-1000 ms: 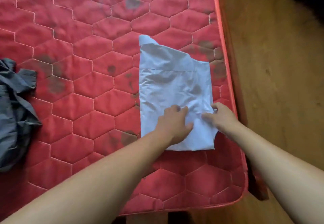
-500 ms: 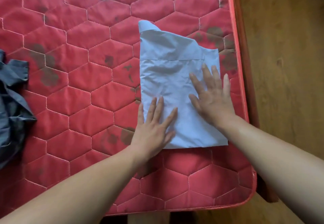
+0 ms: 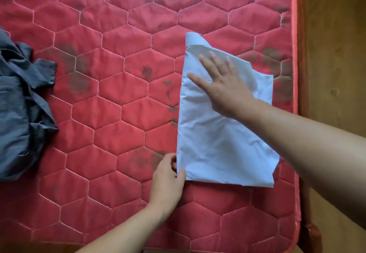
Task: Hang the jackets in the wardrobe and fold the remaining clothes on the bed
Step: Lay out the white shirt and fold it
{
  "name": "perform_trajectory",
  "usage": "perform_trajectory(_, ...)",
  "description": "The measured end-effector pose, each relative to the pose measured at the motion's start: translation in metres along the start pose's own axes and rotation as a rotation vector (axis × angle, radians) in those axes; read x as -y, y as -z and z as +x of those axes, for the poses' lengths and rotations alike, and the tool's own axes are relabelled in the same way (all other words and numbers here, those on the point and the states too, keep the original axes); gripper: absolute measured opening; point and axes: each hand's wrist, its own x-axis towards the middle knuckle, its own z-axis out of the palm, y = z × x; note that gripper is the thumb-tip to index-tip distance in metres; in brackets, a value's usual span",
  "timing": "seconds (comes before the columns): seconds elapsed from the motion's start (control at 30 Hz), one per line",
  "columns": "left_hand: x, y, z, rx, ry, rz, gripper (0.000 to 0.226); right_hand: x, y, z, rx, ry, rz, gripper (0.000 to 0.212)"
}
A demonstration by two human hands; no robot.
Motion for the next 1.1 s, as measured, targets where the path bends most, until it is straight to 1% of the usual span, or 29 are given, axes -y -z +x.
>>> perform_trajectory(0.03, -0.001, 0.002, 0.002, 0.041, 0.018, -0.015, 0.015, 0.003, 0.004, 0.018, 0.055, 0.081, -0.074, 0.086)
perform_trajectory(0.13, -0.003, 0.014, 0.016, 0.153, 0.028, 0.050, 0.003, 0.011, 0.009, 0.054, 0.192, 0.235, -0.319, 0.063)
perform_trajectory(0.17, -0.004, 0.022, 0.023, 0.175, 0.020, 0.097, 0.005, 0.011, 0.013, 0.061, 0.223, 0.258, -0.381, 0.057)
perform_trajectory(0.2, -0.004, 0.033, 0.031, 0.180, 0.012, 0.136, 0.008, 0.010, 0.018, 0.066, 0.241, 0.267, -0.411, 0.051)
perform_trajectory(0.27, -0.006, 0.068, 0.054, 0.165, 0.001, 0.187, 0.010, 0.005, 0.030, 0.072, 0.230, 0.234, -0.402, 0.029)
perform_trajectory(0.3, -0.008, 0.089, 0.069, 0.161, -0.005, 0.200, 0.008, 0.000, 0.035, 0.074, 0.251, 0.180, -0.361, 0.020)
perform_trajectory(0.33, -0.011, 0.111, 0.086, 0.159, -0.020, 0.208, 0.006, -0.006, 0.041, 0.076, 0.302, 0.104, -0.292, 0.020)
perform_trajectory(0.4, -0.023, 0.151, 0.124, 0.119, -0.095, 0.233, 0.011, -0.021, 0.053, 0.081, 0.469, -0.079, -0.119, 0.032)
perform_trajectory(0.43, -0.031, 0.168, 0.144, 0.062, -0.152, 0.245, 0.015, -0.028, 0.057, 0.082, 0.521, -0.149, -0.041, 0.034)
perform_trajectory(0.47, -0.041, 0.181, 0.164, -0.019, -0.205, 0.252, 0.020, -0.035, 0.059, 0.083, 0.533, -0.185, 0.027, 0.033)
perform_trajectory(0.53, -0.060, 0.194, 0.193, -0.200, -0.281, 0.253, 0.035, -0.040, 0.056, 0.078, 0.456, -0.221, 0.145, 0.028)
perform_trajectory(0.57, -0.066, 0.193, 0.202, -0.274, -0.302, 0.264, 0.044, -0.038, 0.051, 0.072, 0.364, -0.246, 0.160, 0.028)
perform_trajectory(0.63, -0.070, 0.179, 0.204, -0.365, -0.323, 0.403, 0.063, -0.020, 0.033, 0.052, 0.105, -0.273, 0.055, 0.034)
perform_trajectory(0.67, -0.065, 0.167, 0.197, -0.367, -0.363, 0.506, 0.069, -0.004, 0.024, 0.039, -0.005, -0.269, 0.016, 0.041)
perform_trajectory(0.7, -0.056, 0.154, 0.187, -0.324, -0.438, 0.605, 0.071, 0.014, 0.014, 0.026, -0.065, -0.248, 0.020, 0.049)
perform_trajectory(0.73, -0.043, 0.142, 0.179, -0.252, -0.521, 0.714, 0.071, 0.031, 0.004, 0.014, -0.067, -0.220, 0.035, 0.060)
perform_trajectory(0.77, -0.027, 0.133, 0.172, -0.178, -0.584, 0.833, 0.070, 0.044, -0.008, 0.003, -0.016, -0.199, 0.039, 0.071)
perform_trajectory(0.8, -0.011, 0.129, 0.169, -0.120, -0.608, 0.932, 0.068, 0.052, -0.022, -0.006, 0.051, -0.192, 0.023, 0.080)
perform_trajectory(0.83, 0.004, 0.127, 0.168, -0.091, -0.599, 0.984, 0.066, 0.056, -0.035, -0.014, 0.101, -0.199, 0.006, 0.084)
perform_trajectory(0.87, 0.016, 0.127, 0.171, -0.093, -0.587, 0.986, 0.065, 0.055, -0.047, -0.019, 0.123, -0.214, 0.005, 0.087)
perform_trajectory(0.97, 0.030, 0.126, 0.179, -0.122, -0.616, 0.946, 0.067, 0.049, -0.070, -0.023, 0.095, -0.235, 0.050, 0.088)
perform_trajectory(1.1, 0.024, 0.126, 0.175, -0.117, -0.560, 0.918, 0.068, 0.049, -0.065, -0.019, 0.105, -0.228, 0.014, 0.091)
